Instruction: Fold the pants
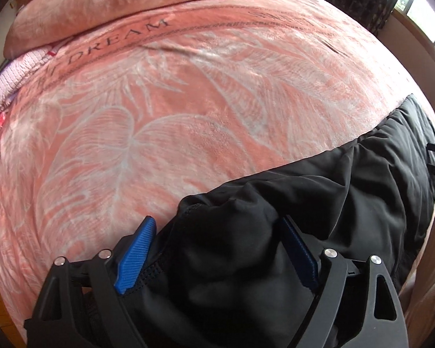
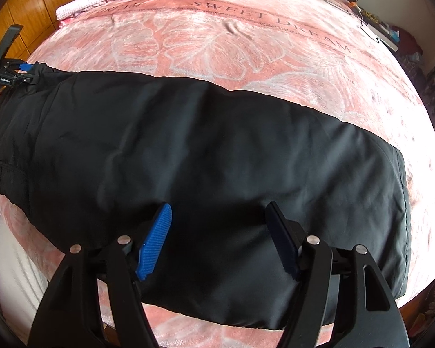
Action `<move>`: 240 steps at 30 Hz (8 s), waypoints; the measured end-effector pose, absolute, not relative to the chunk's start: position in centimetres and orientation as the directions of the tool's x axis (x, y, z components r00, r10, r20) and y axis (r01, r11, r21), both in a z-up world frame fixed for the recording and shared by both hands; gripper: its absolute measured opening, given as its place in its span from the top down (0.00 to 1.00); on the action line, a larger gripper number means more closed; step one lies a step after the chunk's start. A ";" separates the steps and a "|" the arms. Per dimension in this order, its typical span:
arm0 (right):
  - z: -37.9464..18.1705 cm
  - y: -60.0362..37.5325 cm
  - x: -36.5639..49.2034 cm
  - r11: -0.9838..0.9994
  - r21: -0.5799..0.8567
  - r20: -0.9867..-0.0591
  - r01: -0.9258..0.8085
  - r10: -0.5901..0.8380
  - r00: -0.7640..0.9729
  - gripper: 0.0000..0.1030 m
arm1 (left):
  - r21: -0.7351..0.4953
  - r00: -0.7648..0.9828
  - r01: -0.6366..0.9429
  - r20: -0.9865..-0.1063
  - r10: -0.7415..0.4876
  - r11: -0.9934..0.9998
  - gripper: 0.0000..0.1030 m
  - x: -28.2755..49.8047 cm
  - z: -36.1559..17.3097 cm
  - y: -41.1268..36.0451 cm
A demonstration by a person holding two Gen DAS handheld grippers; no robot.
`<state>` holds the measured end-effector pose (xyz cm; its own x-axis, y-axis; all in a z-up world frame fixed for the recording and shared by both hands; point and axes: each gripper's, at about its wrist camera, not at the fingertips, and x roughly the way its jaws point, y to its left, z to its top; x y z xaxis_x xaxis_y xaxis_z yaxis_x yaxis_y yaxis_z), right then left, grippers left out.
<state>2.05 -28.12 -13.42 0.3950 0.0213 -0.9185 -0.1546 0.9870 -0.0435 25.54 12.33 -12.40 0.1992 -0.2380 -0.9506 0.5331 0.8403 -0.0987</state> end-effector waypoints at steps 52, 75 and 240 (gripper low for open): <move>-13.0 -52.5 -9.6 0.829 0.354 -0.894 0.433 0.164 0.417 0.52 | -0.086 0.467 0.383 -0.841 -0.273 0.920 0.12 4.9 -12.6 -12.5; -12.6 -54.2 -9.9 0.728 0.493 -0.843 0.476 0.265 0.469 0.58 | -0.134 0.453 0.289 -0.854 -0.258 0.948 0.06 3.4 -12.5 -11.6; -9.4 -9.8 -3.6 0.883 0.318 -0.883 -0.345 0.409 0.232 0.69 | -0.228 0.508 -0.108 -0.849 -0.144 0.968 0.04 2.8 -10.8 13.1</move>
<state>-3.58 -9.75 -9.42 0.2321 0.4090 -0.8825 -0.3455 0.8828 0.3183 2.78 13.05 -10.77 0.5081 -0.1438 -0.8492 -0.1078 0.9676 -0.2284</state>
